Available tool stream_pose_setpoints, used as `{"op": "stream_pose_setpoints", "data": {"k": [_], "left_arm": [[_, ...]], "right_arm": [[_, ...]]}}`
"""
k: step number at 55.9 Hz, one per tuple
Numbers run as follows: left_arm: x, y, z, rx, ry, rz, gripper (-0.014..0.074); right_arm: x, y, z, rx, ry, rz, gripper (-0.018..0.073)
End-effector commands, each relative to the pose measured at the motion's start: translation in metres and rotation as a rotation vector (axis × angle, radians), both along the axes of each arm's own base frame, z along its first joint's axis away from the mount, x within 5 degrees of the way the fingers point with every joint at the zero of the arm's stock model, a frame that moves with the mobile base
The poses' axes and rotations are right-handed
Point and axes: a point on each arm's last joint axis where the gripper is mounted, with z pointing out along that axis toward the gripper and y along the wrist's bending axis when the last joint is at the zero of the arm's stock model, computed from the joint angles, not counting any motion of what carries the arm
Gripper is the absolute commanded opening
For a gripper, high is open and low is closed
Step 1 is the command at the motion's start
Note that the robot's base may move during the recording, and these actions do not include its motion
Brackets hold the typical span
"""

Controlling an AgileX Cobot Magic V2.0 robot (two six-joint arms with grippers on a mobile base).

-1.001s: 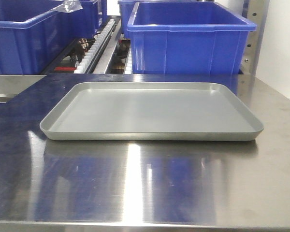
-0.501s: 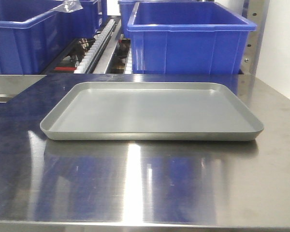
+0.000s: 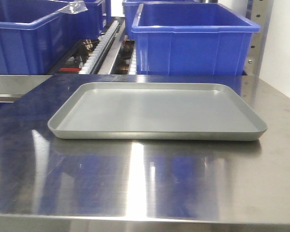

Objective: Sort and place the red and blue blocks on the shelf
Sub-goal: 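Drive the base away from the table carrying both cubes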

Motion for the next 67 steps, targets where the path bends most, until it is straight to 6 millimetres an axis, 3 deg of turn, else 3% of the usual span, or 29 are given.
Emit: {"op": "stream_pose_setpoints", "data": {"k": [1,67], "left_arm": [[-0.0007,0.0011,0.0166,-0.025,-0.107,0.010,0.0307],[-0.0007,0.0011,0.0166,-0.025,-0.107,0.010,0.0307]], "right_arm": [[0.0001,-0.0006,0.0175,-0.003,-0.110,-0.007,0.0405],[0.0001,-0.0006,0.0175,-0.003,-0.110,-0.007,0.0405]]}}
